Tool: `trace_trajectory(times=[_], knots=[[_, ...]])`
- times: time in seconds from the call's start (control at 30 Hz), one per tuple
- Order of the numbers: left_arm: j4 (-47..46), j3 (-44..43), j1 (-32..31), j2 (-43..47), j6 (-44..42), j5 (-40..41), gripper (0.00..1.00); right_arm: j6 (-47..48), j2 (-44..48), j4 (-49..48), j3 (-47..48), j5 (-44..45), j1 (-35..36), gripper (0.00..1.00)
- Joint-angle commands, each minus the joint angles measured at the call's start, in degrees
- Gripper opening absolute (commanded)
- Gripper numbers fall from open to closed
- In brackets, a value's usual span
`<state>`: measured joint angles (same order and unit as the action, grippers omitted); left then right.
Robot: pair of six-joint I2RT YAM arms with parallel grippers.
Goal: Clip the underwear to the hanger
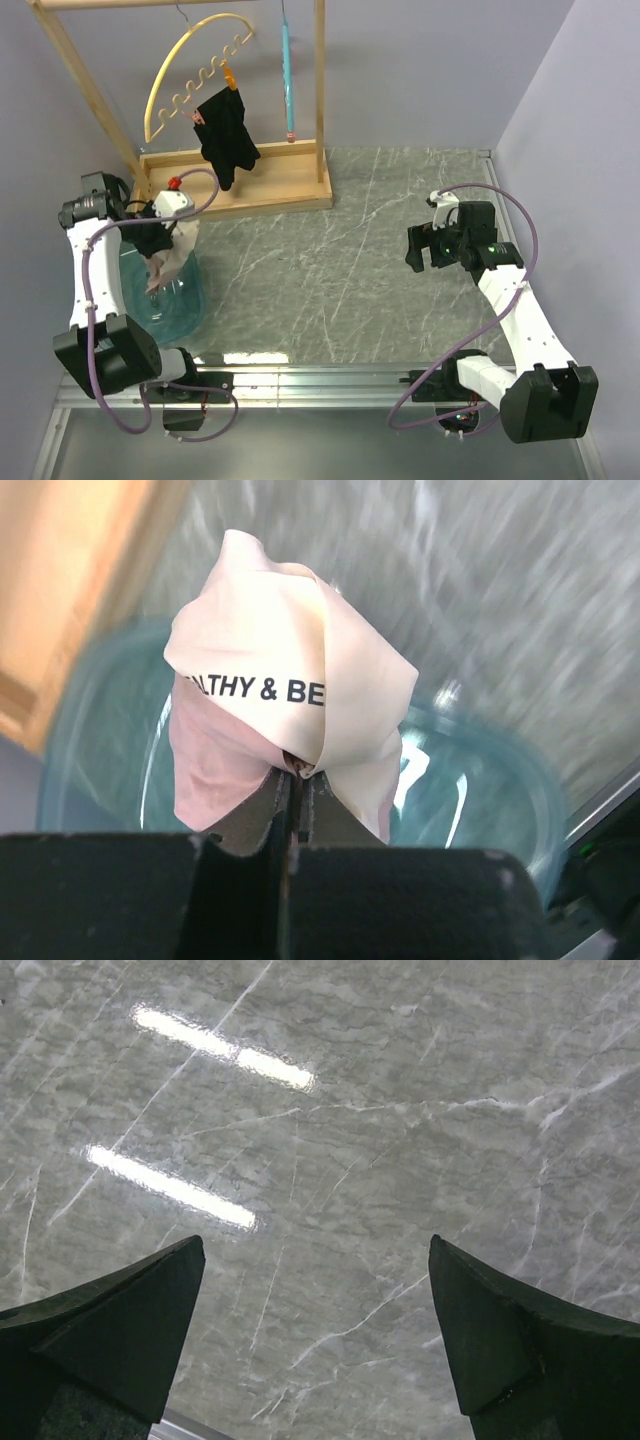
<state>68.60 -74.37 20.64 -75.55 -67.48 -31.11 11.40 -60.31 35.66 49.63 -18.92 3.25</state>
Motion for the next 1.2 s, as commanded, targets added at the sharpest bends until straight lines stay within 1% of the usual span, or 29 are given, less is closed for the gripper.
trace_trajectory(times=[0.0,0.03,0.07,0.1,0.13,0.17,0.2,0.23,0.27,0.3,0.33,0.37,0.43,0.47,0.5,0.53,0.57,0.63,0.67,0.73,0.77,0.83,0.87,0.93,0.97,1.0,1.07,1.13,1.17], knots=[[5.14,-6.13,-3.49,1.45,8.22,-9.66,0.00,-0.32,1.34,0.46,3.46,-1.91,0.09,1.00],[4.53,-7.44,-7.16,1.72,11.03,-10.19,0.00,-0.41,1.08,0.64,3.89,-2.09,0.09,1.00],[1.92,-7.37,-9.55,2.59,16.89,-9.93,0.00,-0.59,0.90,0.81,4.16,-2.26,0.01,1.00],[-0.37,-7.02,-12.18,3.38,20.69,-9.06,0.00,-0.59,0.73,1.42,4.51,-2.35,0.01,1.00],[-3.53,-5.37,-14.73,4.09,24.29,-8.10,0.00,-0.59,0.46,1.60,4.95,-2.79,0.01,1.00],[-9.82,-4.30,-19.45,5.49,32.16,-6.69,0.00,-0.50,0.29,1.95,5.13,-2.97,0.01,1.00],[-13.02,-3.34,-22.02,5.93,35.54,-3.98,0.00,-0.41,0.11,2.83,5.74,-3.23,0.01,1.00],[-15.31,-1.50,-26.84,6.20,38.54,-2.48,0.00,-0.15,0.02,3.36,6.01,-3.84,0.01,1.00],[-17.25,-0.61,-29.32,6.12,42.92,-1.16,0.00,0.03,-0.33,4.06,6.27,-4.11,-0.17,1.00],[-21.88,0.27,-31.87,5.94,45.48,3.21,0.00,0.29,-0.50,5.29,6.62,-4.46,-0.17,1.00],[-24.10,2.19,-34.50,5.68,47.95,5.69,0.00,0.55,-0.85,6.08,7.23,-4.81,-0.43,1.00],[-26.30,3.08,-39.14,4.63,52.15,7.71,0.00,1.08,-1.55,7.48,7.59,-5.60,-0.87,1.00],[-30.35,4.75,-43.56,2.70,56.30,14.22,0.00,1.69,-2.52,9.24,8.55,-6.65,-1.66,0.99],[-31.76,5.11,-48.19,0.16,61.37,17.89,0.00,2.39,-3.40,10.21,8.91,-7.79,-2.53,0.99],[-32.99,5.28,-50.59,-1.34,64.29,21.67,0.00,2.66,-3.93,11.96,9.17,-8.32,-2.98,0.98],[-35.09,5.03,-52.79,-3.01,66.76,28.32,0.00,3.01,-4.37,12.67,9.69,-8.94,-2.98,0.98],[-35.72,4.76,-56.64,-6.59,72.17,30.91,0.00,3.62,-5.24,13.46,9.96,-9.55,-4.55,0.98],[-37.30,3.19,-59.83,-10.48,76.43,37.32,0.00,4.07,-5.95,15.05,10.66,-10.96,-6.40,0.97],[-37.57,2.65,-62.19,-14.32,80.54,38.40,0.00,4.07,-6.74,15.92,11.01,-11.40,-7.11,0.97],[-37.57,0.03,-63.97,-18.47,84.25,40.16,0.00,3.98,-7.71,16.89,12.24,-12.81,-9.30,0.95],[-37.49,-1.38,-65.45,-22.58,87.58,42.34,0.04,3.98,-8.93,17.51,12.77,-13.33,-9.66,0.94],[-36.61,-6.28,-66.17,-26.82,90.93,42.28,0.11,3.98,-10.25,19.27,14.09,-15.00,-11.06,0.90],[-36.52,-7.79,-66.43,-30.59,94.08,39.32,0.27,3.98,-11.31,19.79,14.44,-15.70,-11.50,0.90],[-37.22,-11.39,-66.78,-33.42,96.30,35.62,0.48,2.94,-12.10,20.06,14.80,-16.59,-12.03,0.89],[-38.00,-11.93,-66.96,-34.48,97.27,34.03,0.62,2.58,-12.89,19.54,14.80,-16.68,-12.03,0.89],[-40.62,-12.11,-67.14,-34.32,97.28,32.10,0.70,2.32,-13.25,19.36,14.54,-16.85,-12.03,0.88],[-43.53,-11.33,-66.88,-31.26,96.06,31.73,0.79,1.26,-14.21,19.01,14.36,-17.55,-12.03,0.88],[-47.75,-8.45,-64.96,-28.00,93.69,32.61,0.83,0.47,-14.74,18.75,13.83,-18.69,-12.12,0.87],[-48.64,-7.47,-63.98,-25.03,90.46,32.09,0.85,0.29,-15.61,18.48,13.66,-20.09,-12.04,0.86]])
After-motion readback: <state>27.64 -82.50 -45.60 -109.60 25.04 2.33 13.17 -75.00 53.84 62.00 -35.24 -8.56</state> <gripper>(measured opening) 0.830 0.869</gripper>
